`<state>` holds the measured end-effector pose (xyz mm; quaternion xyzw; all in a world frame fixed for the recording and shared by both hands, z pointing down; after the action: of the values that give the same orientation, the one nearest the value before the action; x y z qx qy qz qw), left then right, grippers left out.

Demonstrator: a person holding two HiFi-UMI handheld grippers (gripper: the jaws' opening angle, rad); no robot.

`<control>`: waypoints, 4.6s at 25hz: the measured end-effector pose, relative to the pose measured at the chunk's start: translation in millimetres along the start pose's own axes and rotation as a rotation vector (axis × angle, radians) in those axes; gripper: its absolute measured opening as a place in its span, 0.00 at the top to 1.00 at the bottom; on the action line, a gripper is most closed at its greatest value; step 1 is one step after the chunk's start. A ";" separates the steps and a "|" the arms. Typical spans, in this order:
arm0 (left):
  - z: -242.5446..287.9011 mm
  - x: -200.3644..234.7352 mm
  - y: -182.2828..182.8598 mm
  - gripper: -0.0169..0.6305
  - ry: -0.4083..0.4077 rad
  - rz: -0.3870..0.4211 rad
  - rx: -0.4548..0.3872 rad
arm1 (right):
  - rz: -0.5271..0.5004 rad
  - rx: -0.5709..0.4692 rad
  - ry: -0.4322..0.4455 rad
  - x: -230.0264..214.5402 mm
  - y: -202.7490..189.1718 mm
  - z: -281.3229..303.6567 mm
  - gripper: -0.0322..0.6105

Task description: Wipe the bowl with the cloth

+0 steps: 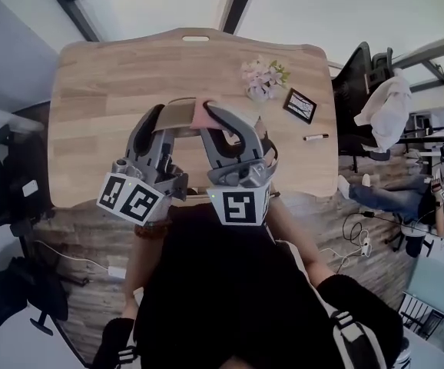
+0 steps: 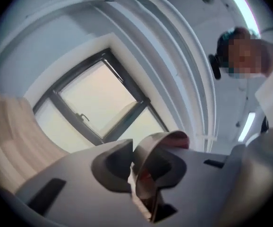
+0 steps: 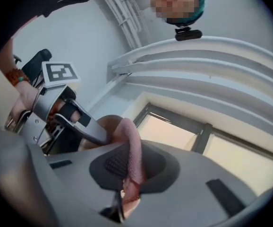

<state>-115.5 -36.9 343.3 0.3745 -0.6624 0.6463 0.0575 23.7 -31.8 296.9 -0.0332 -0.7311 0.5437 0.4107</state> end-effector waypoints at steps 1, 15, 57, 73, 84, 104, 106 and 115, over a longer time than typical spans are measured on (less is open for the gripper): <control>-1.2 1.6 -2.1 0.87 -0.013 -0.079 -0.028 | 0.036 -0.004 -0.010 0.3 -0.7 -1.8 0.91; 6.4 -22.1 -21.6 0.88 0.014 0.664 0.355 | -0.350 0.074 0.240 2.3 -16.6 -6.5 0.91; 2.2 -26.8 -10.4 0.85 -0.122 0.385 0.178 | -0.029 0.049 0.078 -18.4 -6.2 -20.4 0.92; -4.1 -18.6 -5.9 0.86 -0.017 -0.106 -0.053 | 0.204 0.027 -0.115 -2.1 0.2 -17.9 0.89; 6.5 2.8 -27.8 0.81 -0.123 0.073 0.334 | 0.203 0.330 0.298 -18.3 -42.9 11.8 0.92; 5.1 8.4 -30.9 0.91 -0.061 -0.533 -0.076 | 0.612 -0.005 -0.082 -10.2 -14.1 -1.1 0.91; 6.2 10.1 -36.7 0.87 -0.087 -0.423 0.013 | 0.610 0.046 -0.006 -14.1 -27.1 2.9 0.91; 4.4 -33.6 -1.9 0.77 -0.084 0.868 0.289 | 0.053 0.154 0.210 -18.0 -27.2 6.6 0.92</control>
<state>-88.6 -26.4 325.3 0.0925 -0.6628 0.6806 -0.2981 42.2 -56.8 308.7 -0.0778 -0.6390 0.6024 0.4719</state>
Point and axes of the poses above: the fingertips, and each gripper's own axes: z forward along the fingers, x to its left, y out of its top, the point moved 7 cm from there along -z, backward along the fingers, and after that the axes turned 5 degrees about z, right-handed, at the moved point
